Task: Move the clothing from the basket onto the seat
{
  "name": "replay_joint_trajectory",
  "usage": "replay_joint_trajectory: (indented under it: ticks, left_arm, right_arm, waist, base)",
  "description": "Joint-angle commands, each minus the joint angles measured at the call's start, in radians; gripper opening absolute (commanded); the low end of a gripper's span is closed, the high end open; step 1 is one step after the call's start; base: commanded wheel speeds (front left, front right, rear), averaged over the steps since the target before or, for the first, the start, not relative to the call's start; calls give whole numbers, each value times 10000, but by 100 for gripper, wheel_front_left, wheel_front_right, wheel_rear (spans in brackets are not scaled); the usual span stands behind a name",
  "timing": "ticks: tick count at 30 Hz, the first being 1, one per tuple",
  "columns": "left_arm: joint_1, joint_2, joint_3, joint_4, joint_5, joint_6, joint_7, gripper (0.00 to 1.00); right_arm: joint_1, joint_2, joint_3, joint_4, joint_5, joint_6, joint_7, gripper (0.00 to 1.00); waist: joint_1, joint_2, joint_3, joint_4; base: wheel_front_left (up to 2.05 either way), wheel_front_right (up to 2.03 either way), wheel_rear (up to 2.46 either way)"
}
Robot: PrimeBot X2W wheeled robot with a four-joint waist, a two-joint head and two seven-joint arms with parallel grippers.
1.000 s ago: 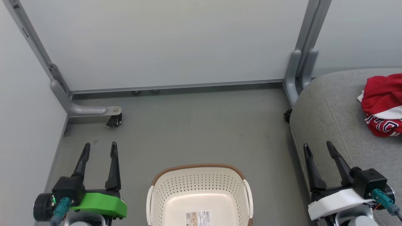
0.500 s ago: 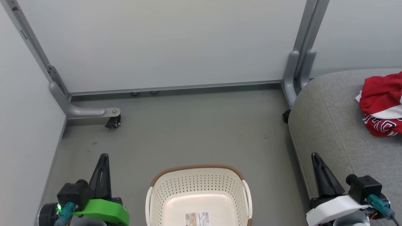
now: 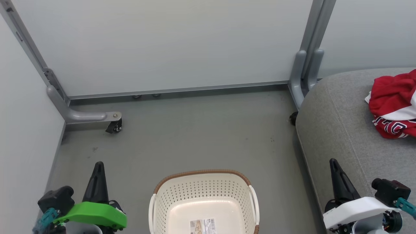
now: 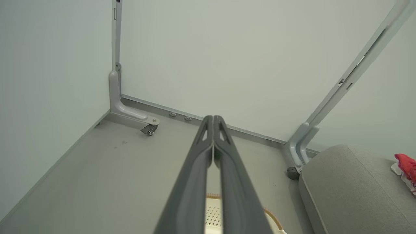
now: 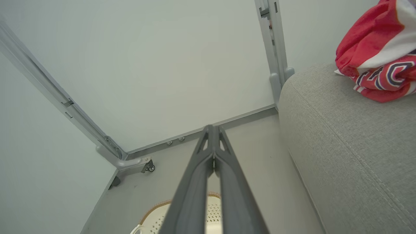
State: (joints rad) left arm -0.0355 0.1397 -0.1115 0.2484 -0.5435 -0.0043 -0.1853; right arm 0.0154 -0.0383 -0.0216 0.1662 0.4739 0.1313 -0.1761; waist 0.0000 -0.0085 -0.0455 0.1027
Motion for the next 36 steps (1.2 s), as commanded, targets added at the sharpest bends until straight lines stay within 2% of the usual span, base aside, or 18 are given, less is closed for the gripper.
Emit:
replay_joint_trajectory:
  ticks: [1,36]
  left_arm:
    - [-286,-2,140,-181,-394,-68,81,0]
    - [-525,-395,1072,-355,-4902,-411,1341,0]
  right_arm:
    - [-313,-54,-72,-102,433,-1,87,0]
    - [-828,-100,-460,326,5207,-4,1326,0]
  waist:
    - [0,12,7,-15]
    - [0,35,146,-339]
  base:
    - [0,0,0]
    - [0,0,0]
